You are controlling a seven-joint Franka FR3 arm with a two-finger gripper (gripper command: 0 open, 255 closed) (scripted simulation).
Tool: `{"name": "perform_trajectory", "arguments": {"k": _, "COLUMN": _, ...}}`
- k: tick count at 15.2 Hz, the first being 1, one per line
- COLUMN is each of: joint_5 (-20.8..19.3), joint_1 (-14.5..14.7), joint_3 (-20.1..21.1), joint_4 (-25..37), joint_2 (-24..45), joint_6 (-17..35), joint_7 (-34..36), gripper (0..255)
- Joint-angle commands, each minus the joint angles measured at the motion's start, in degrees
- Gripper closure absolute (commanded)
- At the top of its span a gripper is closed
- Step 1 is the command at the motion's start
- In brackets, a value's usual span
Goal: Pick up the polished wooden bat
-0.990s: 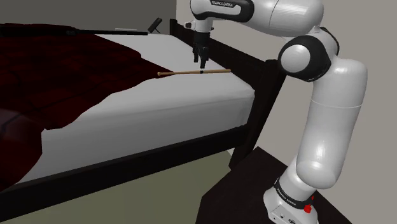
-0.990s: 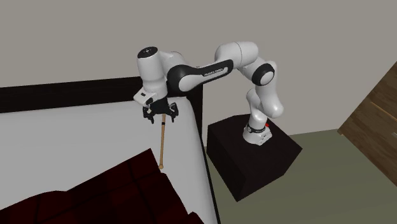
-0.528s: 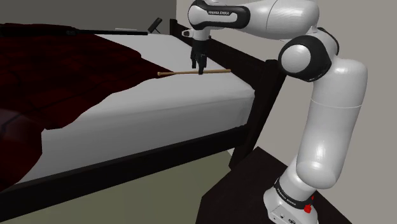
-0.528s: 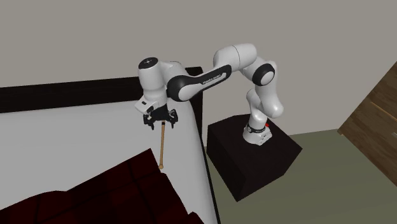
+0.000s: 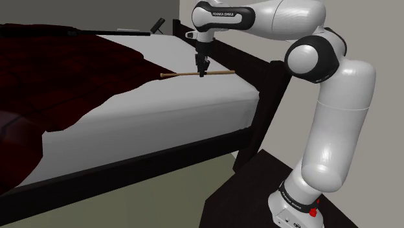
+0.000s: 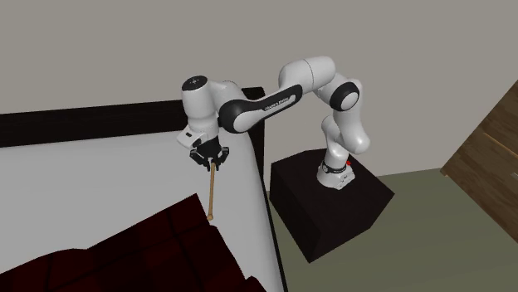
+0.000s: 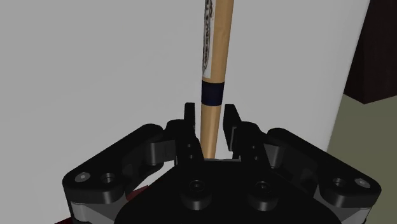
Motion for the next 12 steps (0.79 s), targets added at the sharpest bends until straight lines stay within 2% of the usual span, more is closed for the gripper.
{"name": "perform_trajectory", "arguments": {"k": 1, "joint_5": 0.0, "joint_1": 0.0, "joint_3": 0.0, "joint_4": -0.2, "joint_2": 0.1, "joint_6": 0.0, "joint_7": 0.0, "gripper": 255}}
{"name": "perform_trajectory", "arguments": {"k": 4, "joint_5": 0.0, "joint_1": 0.0, "joint_3": 0.0, "joint_4": 0.0, "joint_2": 0.3, "joint_6": 0.0, "joint_7": 0.0, "gripper": 255}}
{"name": "perform_trajectory", "arguments": {"k": 12, "joint_5": 0.2, "joint_1": -0.3, "joint_3": -0.1, "joint_4": 8.6, "joint_2": 1.9, "joint_6": -7.0, "joint_7": -0.1, "gripper": 255}}
